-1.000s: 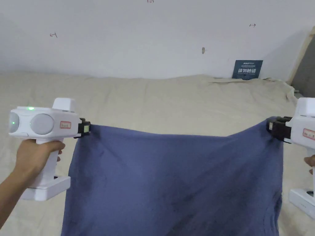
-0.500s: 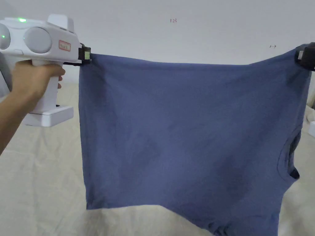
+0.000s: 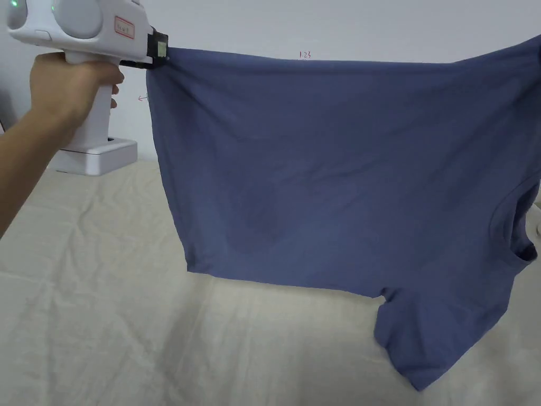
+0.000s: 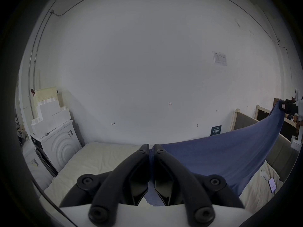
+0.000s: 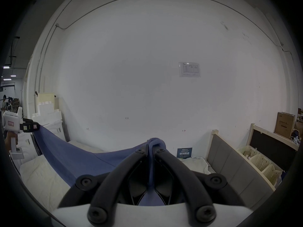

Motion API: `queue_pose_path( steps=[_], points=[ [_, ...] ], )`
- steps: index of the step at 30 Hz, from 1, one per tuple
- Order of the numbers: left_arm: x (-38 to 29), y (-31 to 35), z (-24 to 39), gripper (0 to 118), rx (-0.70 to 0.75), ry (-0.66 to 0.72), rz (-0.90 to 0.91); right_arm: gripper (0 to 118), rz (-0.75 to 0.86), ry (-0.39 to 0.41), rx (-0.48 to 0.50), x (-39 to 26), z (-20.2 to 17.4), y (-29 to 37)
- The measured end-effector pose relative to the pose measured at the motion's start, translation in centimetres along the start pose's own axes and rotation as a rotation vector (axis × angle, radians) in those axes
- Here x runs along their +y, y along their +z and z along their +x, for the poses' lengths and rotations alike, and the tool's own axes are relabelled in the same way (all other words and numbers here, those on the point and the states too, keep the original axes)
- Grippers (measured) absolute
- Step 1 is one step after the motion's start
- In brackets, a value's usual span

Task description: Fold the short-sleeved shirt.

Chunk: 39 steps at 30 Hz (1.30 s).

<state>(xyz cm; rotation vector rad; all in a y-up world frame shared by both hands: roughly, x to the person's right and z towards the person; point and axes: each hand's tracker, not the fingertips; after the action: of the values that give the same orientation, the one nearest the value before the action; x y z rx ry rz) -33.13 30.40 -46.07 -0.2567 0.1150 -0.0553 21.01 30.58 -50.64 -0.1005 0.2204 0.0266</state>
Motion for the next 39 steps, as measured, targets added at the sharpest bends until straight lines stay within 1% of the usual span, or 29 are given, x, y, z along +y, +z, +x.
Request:
queue_pose_path(
  steps=[2, 5, 7, 10, 12, 15, 18, 20, 23, 26, 31, 35, 36, 39],
  points=[
    [-1.9, -1.6, 1.0, 3, -0.008, -0.01, -0.046, 2, -0.034, 0.012, -0.01, -2.3, 0.5, -1.1],
    [-5.7, -3.8, 2.1, 3, -0.024, -0.001, -0.123, 2, -0.112, -0.011, -0.01, -6.4, 0.8, -2.2],
    [-8.5, -5.3, 2.7, 3, -0.034, -0.007, -0.173, 2, -0.168, -0.006, -0.025, -9.4, 1.2, -2.9],
    [-13.0, -7.4, 3.4, 3, -0.037, -0.004, -0.246, 2, -0.247, -0.033, -0.033, -14.3, 1.5, -3.7],
    [-16.1, -7.9, 3.9, 3, -0.044, -0.005, -0.271, 2, -0.286, -0.046, -0.038, -16.9, 1.2, -3.2],
    [-21.0, -7.9, 4.1, 3, -0.059, 0.017, -0.347, 2, -0.361, -0.043, -0.033, -21.1, 0.9, -1.9],
    [-25.9, -6.3, 3.8, 3, -0.067, 0.058, -0.408, 2, -0.423, -0.057, -0.016, -24.8, 0.3, 0.6],
    [-29.4, -4.7, 3.3, 3, -0.082, 0.101, -0.449, 2, -0.452, -0.088, -0.011, -27.6, 0.1, 2.9],
    [-34.2, -1.3, 3.0, 3, -0.084, 0.126, -0.495, 2, -0.507, -0.116, -0.006, -31.6, -0.8, 6.6],
    [-38.6, 2.2, 3.0, 3, -0.076, 0.119, -0.562, 2, -0.572, -0.159, 0.004, -35.0, -1.5, 10.6],
    [-43.2, 8.6, 3.2, 3, -0.085, 0.14, -0.613, 2, -0.61, -0.203, -0.012, -39.0, -3.0, 17.7],
    [-46.0, 12.4, 2.7, 3, -0.079, 0.143, -0.644, 2, -0.636, -0.26, -0.024, -41.1, -2.8, 22.6],
    [-46.5, 13.2, 2.5, 3, -0.077, 0.142, -0.651, 2, -0.635, -0.266, -0.024, -42.2, -1.7, 23.3],
    [-47.9, 15.4, 2.0, 3, -0.075, 0.171, -0.669, 2, -0.658, -0.264, -0.025, -43.5, -1.2, 25.9]
  ],
)
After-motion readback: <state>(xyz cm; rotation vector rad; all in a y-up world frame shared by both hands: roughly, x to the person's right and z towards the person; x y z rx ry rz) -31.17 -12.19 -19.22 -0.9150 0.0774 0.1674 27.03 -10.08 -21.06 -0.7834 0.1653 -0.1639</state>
